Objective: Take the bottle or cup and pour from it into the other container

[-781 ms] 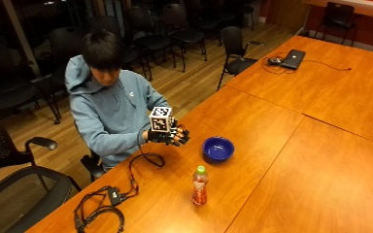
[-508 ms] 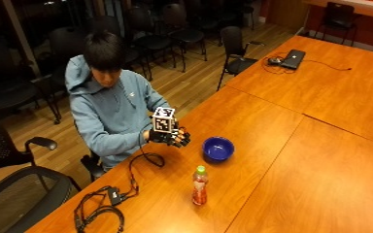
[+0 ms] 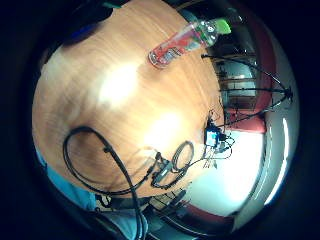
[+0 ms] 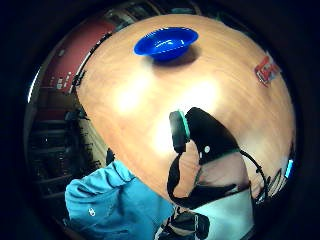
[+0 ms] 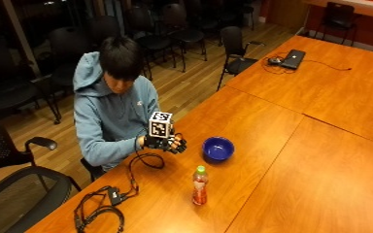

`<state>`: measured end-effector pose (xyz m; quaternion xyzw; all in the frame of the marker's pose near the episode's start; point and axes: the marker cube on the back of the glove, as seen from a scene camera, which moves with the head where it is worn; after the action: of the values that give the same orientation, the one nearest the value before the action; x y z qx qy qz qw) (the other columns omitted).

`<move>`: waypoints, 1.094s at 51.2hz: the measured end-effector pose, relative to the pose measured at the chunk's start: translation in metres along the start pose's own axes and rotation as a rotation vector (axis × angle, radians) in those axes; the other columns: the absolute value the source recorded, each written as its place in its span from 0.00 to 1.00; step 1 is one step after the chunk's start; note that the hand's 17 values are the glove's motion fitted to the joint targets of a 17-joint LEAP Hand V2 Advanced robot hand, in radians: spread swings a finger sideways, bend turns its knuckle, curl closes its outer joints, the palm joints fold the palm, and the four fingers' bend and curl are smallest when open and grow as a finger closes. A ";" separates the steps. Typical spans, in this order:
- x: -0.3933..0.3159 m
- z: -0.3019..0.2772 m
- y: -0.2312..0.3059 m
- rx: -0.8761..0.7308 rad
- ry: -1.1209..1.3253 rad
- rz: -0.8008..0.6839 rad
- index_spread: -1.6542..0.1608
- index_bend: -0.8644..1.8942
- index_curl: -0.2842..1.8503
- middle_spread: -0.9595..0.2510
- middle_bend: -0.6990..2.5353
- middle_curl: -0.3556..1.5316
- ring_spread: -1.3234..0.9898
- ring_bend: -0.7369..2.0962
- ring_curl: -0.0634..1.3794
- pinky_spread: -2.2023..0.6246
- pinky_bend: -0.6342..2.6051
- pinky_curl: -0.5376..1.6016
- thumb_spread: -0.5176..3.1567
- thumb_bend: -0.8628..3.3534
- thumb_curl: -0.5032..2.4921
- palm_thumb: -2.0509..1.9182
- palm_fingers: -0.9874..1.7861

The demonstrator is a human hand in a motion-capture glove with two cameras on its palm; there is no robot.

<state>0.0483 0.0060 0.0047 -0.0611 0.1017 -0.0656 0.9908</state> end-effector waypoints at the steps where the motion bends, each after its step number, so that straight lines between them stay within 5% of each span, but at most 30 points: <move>1: -0.001 -0.001 0.002 -0.002 -0.062 0.024 0.72 0.37 0.25 0.81 0.27 0.33 0.62 0.37 0.20 0.85 0.35 0.35 0.47 0.22 0.26 0.65 0.47; 40: 0.220 0.023 0.064 0.100 -0.254 0.294 0.72 0.35 0.23 0.82 0.28 0.35 0.62 0.40 0.24 0.85 0.39 0.39 0.44 0.20 0.28 0.64 0.40; 56: 0.248 0.080 0.023 0.361 -0.849 0.271 0.73 0.35 0.22 0.83 0.28 0.36 0.63 0.41 0.25 0.86 0.41 0.39 0.42 0.20 0.28 0.65 0.37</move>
<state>0.3085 0.0023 0.0312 0.1042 -0.3176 0.0781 0.9392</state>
